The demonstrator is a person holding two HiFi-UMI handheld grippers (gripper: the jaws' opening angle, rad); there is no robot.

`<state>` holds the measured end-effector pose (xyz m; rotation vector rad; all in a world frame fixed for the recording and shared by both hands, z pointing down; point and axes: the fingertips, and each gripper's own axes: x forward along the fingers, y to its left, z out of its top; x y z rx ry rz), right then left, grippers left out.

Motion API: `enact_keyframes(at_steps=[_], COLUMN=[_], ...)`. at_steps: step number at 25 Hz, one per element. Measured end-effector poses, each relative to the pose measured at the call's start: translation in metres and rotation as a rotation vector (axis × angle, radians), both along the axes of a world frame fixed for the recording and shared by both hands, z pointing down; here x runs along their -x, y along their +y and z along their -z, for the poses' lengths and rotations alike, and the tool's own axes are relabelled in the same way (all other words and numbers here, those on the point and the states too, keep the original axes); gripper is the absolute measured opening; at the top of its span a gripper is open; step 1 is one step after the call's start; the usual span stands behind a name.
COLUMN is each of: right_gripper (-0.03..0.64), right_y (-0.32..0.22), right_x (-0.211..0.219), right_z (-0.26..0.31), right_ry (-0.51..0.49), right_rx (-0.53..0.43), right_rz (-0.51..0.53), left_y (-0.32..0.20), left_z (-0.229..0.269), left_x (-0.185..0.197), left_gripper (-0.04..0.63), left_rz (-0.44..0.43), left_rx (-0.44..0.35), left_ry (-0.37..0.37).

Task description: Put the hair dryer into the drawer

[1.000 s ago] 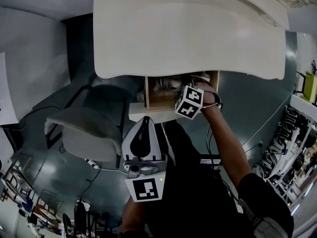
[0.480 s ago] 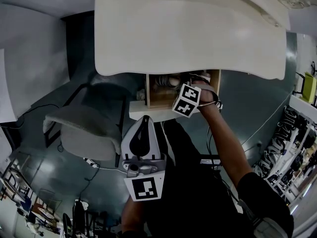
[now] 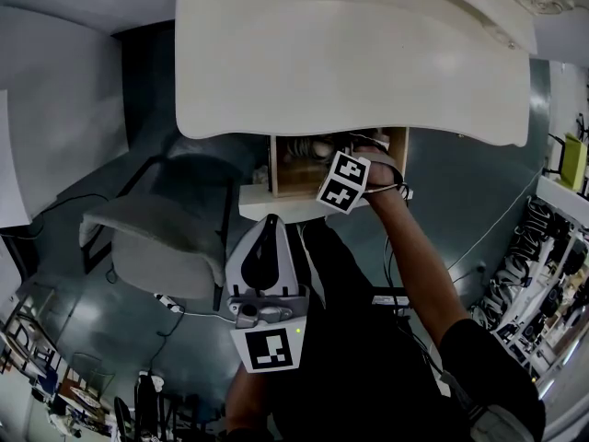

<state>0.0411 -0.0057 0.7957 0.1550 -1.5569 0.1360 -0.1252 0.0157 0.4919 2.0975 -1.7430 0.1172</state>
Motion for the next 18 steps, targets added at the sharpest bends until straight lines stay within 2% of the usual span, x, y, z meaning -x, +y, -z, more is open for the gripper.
enact_keyframes(at_steps=[18], right_gripper=[0.219], right_y=[-0.001], right_x=[-0.001], right_z=[0.018], right_ry=[-0.027], right_rx=[-0.004], right_rz=[-0.060], left_y=[0.000], left_z=[0.016], left_x=[-0.001], left_gripper=[0.023], left_rz=[-0.009], left_rx=[-0.019], left_ry=[0.007])
